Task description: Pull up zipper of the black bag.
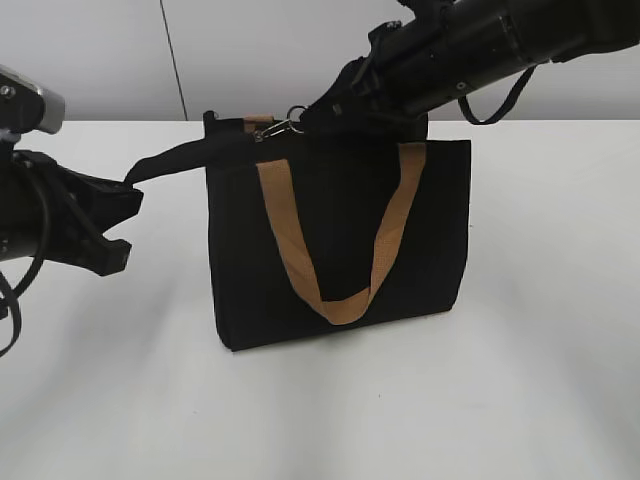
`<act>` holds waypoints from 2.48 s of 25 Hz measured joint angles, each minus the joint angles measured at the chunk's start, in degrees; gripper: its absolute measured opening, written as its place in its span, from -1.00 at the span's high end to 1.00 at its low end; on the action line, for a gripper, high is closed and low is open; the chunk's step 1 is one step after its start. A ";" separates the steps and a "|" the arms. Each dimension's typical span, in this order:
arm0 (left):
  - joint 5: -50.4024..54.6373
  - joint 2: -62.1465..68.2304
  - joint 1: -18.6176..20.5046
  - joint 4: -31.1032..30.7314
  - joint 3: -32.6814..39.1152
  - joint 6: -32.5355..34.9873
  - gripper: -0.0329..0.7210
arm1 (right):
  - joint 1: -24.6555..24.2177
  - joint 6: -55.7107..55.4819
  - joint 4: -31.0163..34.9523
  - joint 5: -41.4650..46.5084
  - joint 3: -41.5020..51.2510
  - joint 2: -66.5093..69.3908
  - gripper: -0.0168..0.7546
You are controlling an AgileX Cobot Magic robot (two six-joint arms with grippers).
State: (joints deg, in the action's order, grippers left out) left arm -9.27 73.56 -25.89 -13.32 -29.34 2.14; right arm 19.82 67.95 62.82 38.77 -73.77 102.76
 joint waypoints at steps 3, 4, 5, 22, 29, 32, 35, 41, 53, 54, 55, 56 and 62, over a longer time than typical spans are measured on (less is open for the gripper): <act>0.49 0.00 0.00 0.00 0.00 0.00 0.86 | -1.49 -0.14 -0.14 1.43 0.00 0.00 0.96; 0.80 0.00 0.00 -0.05 0.00 0.00 0.86 | -2.04 -0.19 -0.21 1.89 0.00 -0.07 0.96; 1.22 0.00 0.00 -0.05 0.00 0.00 0.86 | -2.55 -0.19 -0.34 2.30 0.00 -0.21 0.96; 4.40 0.00 0.00 -0.05 0.00 0.00 0.86 | -13.27 -2.48 -5.63 8.72 0.00 -1.80 0.96; 4.59 0.00 0.00 -0.05 0.00 0.00 0.86 | -15.79 -3.01 -5.83 9.60 0.00 -1.80 0.96; 4.71 0.00 0.00 -0.05 0.00 0.00 0.86 | -15.83 -3.07 -6.02 9.86 0.00 -1.80 0.96; 4.71 0.00 0.00 -0.05 0.00 0.00 0.86 | -15.85 -4.14 -7.77 9.86 0.00 -1.80 0.96; 4.84 0.00 0.00 0.20 0.00 0.00 0.86 | -15.90 -5.12 -7.30 10.05 0.00 -1.80 0.96; 10.57 0.00 -0.36 16.39 -2.01 0.00 -0.17 | -15.38 -5.40 -3.32 13.39 0.00 -2.29 -0.04; 12.88 0.00 -0.41 17.43 -2.95 0.00 -0.19 | -14.85 -5.47 -4.56 14.24 0.00 -2.69 -0.04; 14.82 -0.06 -0.41 18.34 -3.93 0.00 -0.20 | -14.18 -5.78 -6.22 14.17 0.00 -3.28 -0.05; 17.23 -0.10 -0.47 19.39 -5.16 0.00 -0.20 | -13.11 -6.54 -7.80 14.07 0.00 -4.02 -0.05; 29.04 -3.28 -0.47 22.40 -9.22 -0.15 -0.21 | -8.07 -16.32 -20.26 13.16 0.14 -7.83 -0.06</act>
State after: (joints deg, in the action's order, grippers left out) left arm 19.77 70.28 -26.36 9.08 -38.56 2.00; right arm 11.76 51.63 42.56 51.93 -73.64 94.93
